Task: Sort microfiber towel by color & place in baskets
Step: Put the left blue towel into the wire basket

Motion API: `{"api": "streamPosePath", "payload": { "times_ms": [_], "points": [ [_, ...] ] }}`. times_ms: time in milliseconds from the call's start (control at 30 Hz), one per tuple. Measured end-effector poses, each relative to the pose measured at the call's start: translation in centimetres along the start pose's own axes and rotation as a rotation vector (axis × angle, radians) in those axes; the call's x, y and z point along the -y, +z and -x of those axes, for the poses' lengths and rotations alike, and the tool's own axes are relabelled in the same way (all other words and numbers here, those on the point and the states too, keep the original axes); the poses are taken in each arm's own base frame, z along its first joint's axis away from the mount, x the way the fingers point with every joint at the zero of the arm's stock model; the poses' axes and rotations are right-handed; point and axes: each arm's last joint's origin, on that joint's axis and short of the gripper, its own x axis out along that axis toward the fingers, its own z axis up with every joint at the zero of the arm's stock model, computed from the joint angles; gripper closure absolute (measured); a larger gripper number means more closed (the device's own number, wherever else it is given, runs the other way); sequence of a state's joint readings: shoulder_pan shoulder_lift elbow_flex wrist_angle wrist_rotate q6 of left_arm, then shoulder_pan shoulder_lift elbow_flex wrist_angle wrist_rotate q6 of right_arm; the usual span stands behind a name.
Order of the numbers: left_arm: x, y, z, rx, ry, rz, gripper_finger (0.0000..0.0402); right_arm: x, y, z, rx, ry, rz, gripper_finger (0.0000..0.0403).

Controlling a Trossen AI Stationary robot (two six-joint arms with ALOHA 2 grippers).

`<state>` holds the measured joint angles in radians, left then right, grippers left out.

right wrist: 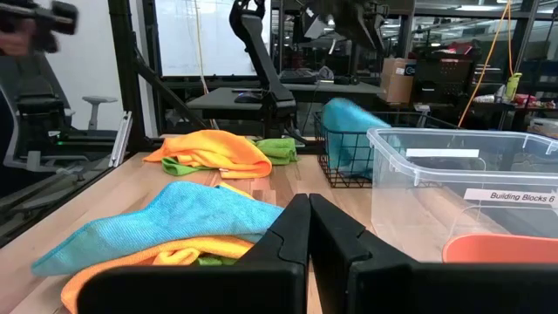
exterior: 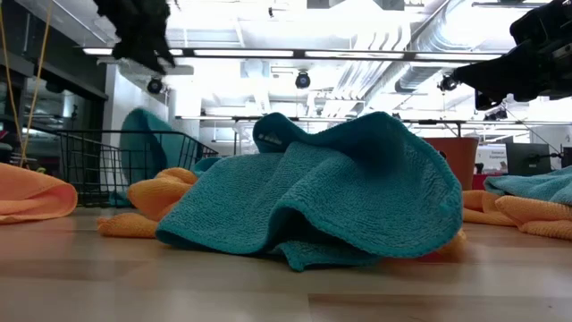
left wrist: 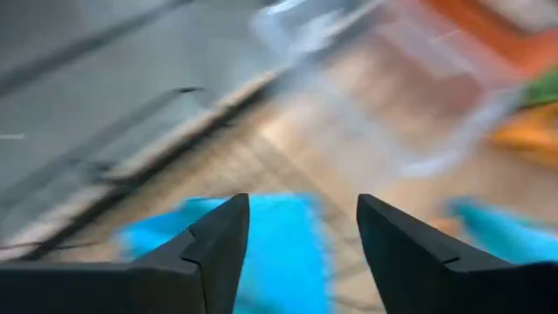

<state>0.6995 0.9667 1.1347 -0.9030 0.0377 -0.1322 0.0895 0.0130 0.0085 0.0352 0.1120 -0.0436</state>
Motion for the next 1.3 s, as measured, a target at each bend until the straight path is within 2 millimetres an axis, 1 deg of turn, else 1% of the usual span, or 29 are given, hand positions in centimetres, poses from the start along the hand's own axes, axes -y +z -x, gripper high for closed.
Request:
{"api": "streamPosePath", "payload": {
  "times_ms": [67, 133, 233, 300, 400, 467, 567, 633, 700, 767, 833, 900, 1067, 1200, 1300],
  "points": [
    [1.0, 0.0, 0.1, -0.013, -0.131, 0.024, 0.0186, 0.0, 0.0, 0.0, 0.0, 0.0, -0.001, 0.0402],
    [2.6, -0.3, -0.2, -0.055, -0.239, 0.003, 0.0182, 0.0, 0.0, 0.0, 0.0, 0.0, -0.001, 0.0402],
    [6.0, -1.0, -0.8, -0.13, -0.363, -0.074, 0.0182, 0.0, 0.0, 0.0, 0.0, 0.0, -0.001, 0.0402],
    [8.9, -1.7, -1.3, -0.152, -0.427, -0.166, 0.0183, 0.0, 0.0, 0.0, 0.0, 0.0, -0.001, 0.0402],
    [13.7, -3.5, -2.3, -0.169, -0.494, -0.391, 0.0183, 0.0, 0.0, 0.0, 0.0, 0.0, -0.001, 0.0402],
    [16.6, -5.3, -3.3, -0.184, -0.506, -0.609, 0.0183, 0.0, 0.0, 0.0, 0.0, 0.0, 0.0, 0.0402],
    [20.0, -8.2, -4.8, -0.185, -0.457, -0.962, 0.0183, 0.0, 0.0, 0.0, 0.0, 0.0, -0.001, 0.0402],
    [21.7, -9.9, -6.1, -0.177, -0.391, -1.14, 0.0183, 0.0, 0.0, 0.0, 0.0, 0.0, 0.0, 0.0402],
    [23.3, -11.2, -7.5, -0.151, -0.362, -1.237, 0.0183, 0.0, 0.0, 0.0, 0.0, 0.0, -0.001, 0.0402],
    [24.9, -12.0, -8.6, -0.108, -0.382, -1.245, 0.0183, 0.0, 0.0, 0.0, 0.0, 0.0, 0.0, 0.0402],
    [26.1, -12.6, -9.5, -0.067, -0.422, -1.229, 0.0183, 0.0, 0.0, 0.0, 0.0, 0.0, -0.001, 0.0402],
    [27.0, -13.0, -10.3, -0.034, -0.436, -1.21, 0.0183, 0.0, 0.0, 0.0, 0.0, 0.0, -0.001, 0.0402],
    [28.1, -13.4, -11.5, -0.001, -0.485, -1.134, 0.0183, 0.0, 0.0, 0.0, 0.0, 0.0, 0.0, 0.0402],
    [29.0, -14.7, -13.0, -0.007, -0.501, -1.139, 0.0183, 0.0, 0.0, 0.0, 0.0, 0.0, -0.001, 0.0402],
    [29.6, -15.7, -13.7, -0.006, -0.509, -1.159, 0.0183, 0.0, 0.0, 0.0, 0.0, 0.0, -0.001, 0.0402]
  ]
}}
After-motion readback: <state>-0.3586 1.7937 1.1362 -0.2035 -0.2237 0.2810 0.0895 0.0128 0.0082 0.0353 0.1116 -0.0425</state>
